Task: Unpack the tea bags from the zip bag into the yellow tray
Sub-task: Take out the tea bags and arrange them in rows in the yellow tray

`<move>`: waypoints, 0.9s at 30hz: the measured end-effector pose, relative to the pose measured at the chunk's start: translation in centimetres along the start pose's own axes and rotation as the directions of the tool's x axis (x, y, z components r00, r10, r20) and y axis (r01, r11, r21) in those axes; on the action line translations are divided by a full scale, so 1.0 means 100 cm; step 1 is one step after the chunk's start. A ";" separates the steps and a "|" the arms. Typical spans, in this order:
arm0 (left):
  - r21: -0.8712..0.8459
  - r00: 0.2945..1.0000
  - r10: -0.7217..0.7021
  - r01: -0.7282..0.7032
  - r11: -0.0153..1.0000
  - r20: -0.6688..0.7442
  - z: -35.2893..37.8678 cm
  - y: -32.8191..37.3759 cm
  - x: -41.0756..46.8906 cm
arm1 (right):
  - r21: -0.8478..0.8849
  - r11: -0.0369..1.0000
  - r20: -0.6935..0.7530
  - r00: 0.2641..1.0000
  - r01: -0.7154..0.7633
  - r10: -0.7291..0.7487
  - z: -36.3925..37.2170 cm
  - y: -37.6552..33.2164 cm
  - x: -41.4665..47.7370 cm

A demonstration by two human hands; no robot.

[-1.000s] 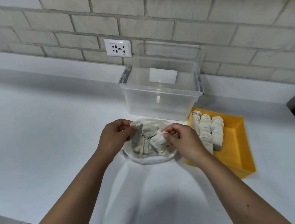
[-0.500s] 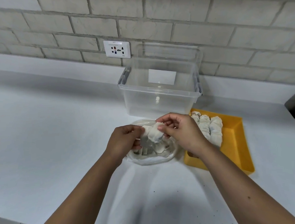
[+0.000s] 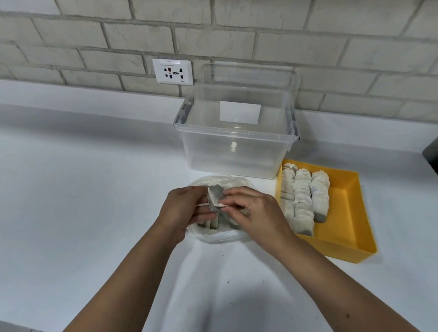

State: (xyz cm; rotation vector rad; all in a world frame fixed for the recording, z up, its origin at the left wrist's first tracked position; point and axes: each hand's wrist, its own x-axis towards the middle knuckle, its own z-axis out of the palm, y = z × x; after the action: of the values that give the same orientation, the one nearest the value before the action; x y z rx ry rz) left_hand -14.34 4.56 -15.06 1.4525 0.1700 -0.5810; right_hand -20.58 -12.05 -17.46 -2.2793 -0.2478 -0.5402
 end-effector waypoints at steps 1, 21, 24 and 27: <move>-0.014 1.000 -0.006 0.006 1.000 -0.003 0.000 0.000 0.000 | -0.020 1.000 0.013 1.000 0.006 -0.006 0.001 0.000 0.000; 0.449 0.863 0.493 -0.398 0.800 -0.113 -0.025 -0.006 0.005 | 0.042 0.818 0.284 0.792 -0.573 0.540 0.037 0.026 0.021; 0.421 0.859 0.485 -0.383 0.822 -0.165 -0.029 -0.006 0.007 | 0.006 0.806 0.249 0.781 -0.592 0.573 0.052 0.025 0.028; 0.368 0.868 0.463 -0.377 0.850 -0.180 -0.032 -0.005 0.009 | -0.145 0.801 0.190 0.779 -0.580 0.598 0.062 0.021 0.034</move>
State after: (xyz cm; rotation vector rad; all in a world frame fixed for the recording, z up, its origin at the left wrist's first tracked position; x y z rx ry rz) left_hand -13.07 7.43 -16.31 1.8185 -0.0473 -0.0450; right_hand -14.95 -9.00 -21.12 -2.3270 0.3897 0.0456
